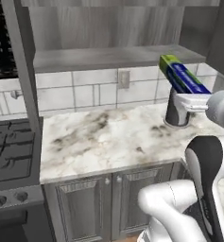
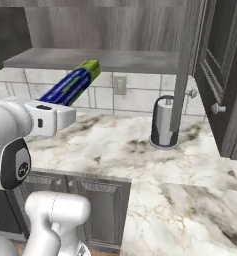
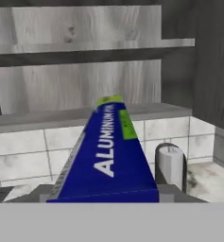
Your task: Retrieve the tupperware and aluminum foil from the cabinet and place them on the dining counter near the plate with onion and shrimp to prepare for storing leftovers.
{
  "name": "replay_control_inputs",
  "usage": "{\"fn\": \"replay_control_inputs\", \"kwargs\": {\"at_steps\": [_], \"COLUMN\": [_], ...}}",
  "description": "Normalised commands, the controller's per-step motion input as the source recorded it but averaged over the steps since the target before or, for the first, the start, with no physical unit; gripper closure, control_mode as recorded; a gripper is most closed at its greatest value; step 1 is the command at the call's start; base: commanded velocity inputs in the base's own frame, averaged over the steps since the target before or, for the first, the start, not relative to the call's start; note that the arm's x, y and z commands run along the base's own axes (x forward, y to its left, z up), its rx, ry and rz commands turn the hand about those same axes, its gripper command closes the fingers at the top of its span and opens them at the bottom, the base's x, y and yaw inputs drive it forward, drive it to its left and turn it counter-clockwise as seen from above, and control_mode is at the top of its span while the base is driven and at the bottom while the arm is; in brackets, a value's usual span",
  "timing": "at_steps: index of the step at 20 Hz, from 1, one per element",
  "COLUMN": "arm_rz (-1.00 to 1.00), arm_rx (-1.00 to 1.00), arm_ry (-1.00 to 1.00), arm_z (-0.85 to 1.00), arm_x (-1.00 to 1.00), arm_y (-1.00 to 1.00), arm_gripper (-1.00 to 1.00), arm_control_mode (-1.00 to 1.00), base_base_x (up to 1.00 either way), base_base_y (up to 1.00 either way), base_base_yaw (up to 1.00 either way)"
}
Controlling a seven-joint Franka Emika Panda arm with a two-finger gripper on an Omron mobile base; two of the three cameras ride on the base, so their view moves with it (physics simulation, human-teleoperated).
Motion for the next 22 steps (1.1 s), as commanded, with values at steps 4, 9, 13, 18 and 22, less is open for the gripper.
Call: {"fn": "replay_control_inputs", "kwargs": {"at_steps": [4, 9, 13, 18, 22], "arm_rz": [0.00, 0.00, 0.00, 0.00, 0.00], "arm_rx": [0.00, 0.00, 0.00, 0.00, 0.00], "arm_ry": [0.00, 0.00, 0.00, 0.00, 0.00], "arm_z": [0.00, 0.00, 0.00, 0.00, 0.00], "arm_x": [0.00, 0.00, 0.00, 0.00, 0.00], "arm_y": [0.00, 0.00, 0.00, 0.00, 0.00], "arm_gripper": [1.00, 1.00, 1.00, 1.00, 1.00], "arm_control_mode": [1.00, 1.00, 1.00, 1.00, 1.00], "base_base_x": [-1.00, -1.00, -1.00, -0.87, -0.26], "base_base_y": [0.29, 0.61, 0.87, 0.84, 0.94], "base_base_yaw": [0.42, 0.41, 0.54, 0.63, 0.74]}}
